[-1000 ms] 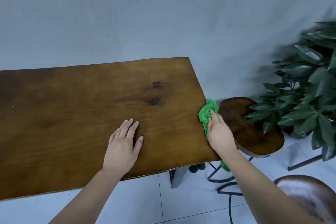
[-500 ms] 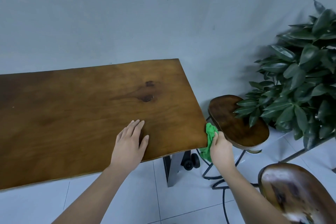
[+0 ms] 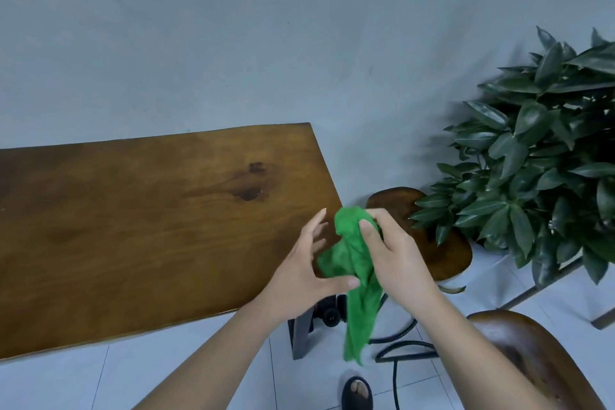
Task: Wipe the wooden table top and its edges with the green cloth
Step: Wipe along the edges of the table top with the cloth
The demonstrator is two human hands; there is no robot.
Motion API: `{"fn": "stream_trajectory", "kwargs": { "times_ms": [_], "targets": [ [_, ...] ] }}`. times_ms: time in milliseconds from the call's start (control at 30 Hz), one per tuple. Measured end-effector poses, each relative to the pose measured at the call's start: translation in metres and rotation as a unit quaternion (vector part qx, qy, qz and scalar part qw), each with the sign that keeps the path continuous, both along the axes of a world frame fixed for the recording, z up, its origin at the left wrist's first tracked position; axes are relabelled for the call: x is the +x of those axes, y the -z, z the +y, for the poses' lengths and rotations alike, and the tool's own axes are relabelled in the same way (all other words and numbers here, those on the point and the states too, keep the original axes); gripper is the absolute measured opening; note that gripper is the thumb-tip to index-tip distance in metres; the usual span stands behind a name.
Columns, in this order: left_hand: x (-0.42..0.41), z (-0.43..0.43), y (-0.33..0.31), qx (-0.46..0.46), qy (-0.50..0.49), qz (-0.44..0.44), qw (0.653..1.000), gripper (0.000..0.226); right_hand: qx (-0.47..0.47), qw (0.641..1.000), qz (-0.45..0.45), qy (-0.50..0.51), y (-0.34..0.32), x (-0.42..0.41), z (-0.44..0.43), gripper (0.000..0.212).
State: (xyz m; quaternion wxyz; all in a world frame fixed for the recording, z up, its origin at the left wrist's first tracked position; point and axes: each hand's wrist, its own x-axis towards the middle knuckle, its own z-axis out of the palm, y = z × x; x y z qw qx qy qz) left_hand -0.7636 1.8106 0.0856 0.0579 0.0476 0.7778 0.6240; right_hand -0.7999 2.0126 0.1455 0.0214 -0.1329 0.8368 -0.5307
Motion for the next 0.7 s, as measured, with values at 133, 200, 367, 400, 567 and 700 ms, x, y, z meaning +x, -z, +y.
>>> {"fn": "stream_trajectory", "kwargs": {
  "times_ms": [133, 200, 367, 400, 567, 700],
  "targets": [
    [-0.046, 0.028, -0.004, 0.050, 0.001, -0.029, 0.998, 0.110, -0.069, 0.997, -0.014, -0.019, -0.011, -0.058, 0.003, 0.019],
    [-0.071, 0.038, -0.003, 0.059, -0.022, -0.044, 0.997, 0.076, -0.076, 0.997, 0.001, -0.014, -0.011, -0.100, 0.011, 0.018],
    [-0.137, 0.064, -0.006, 0.100, -0.123, -0.059, 0.986, 0.026, -0.062, 0.998, 0.002, -0.005, 0.010, -0.203, 0.042, 0.018],
    [-0.150, 0.068, -0.008, 0.122, -0.141, -0.060, 0.981, 0.025, -0.057, 0.998, -0.008, -0.005, 0.017, -0.219, 0.048, 0.019],
    [-0.209, 0.085, -0.011, 0.212, -0.186, -0.063, 0.957, 0.041, -0.074, 0.991, -0.100, -0.046, 0.059, -0.264, 0.060, 0.041],
    [-0.245, 0.097, -0.004, 0.197, -0.197, -0.039, 0.960, 0.056, -0.236, 0.940, -0.247, -0.016, 0.087, -0.278, 0.053, 0.037]
  ]
}}
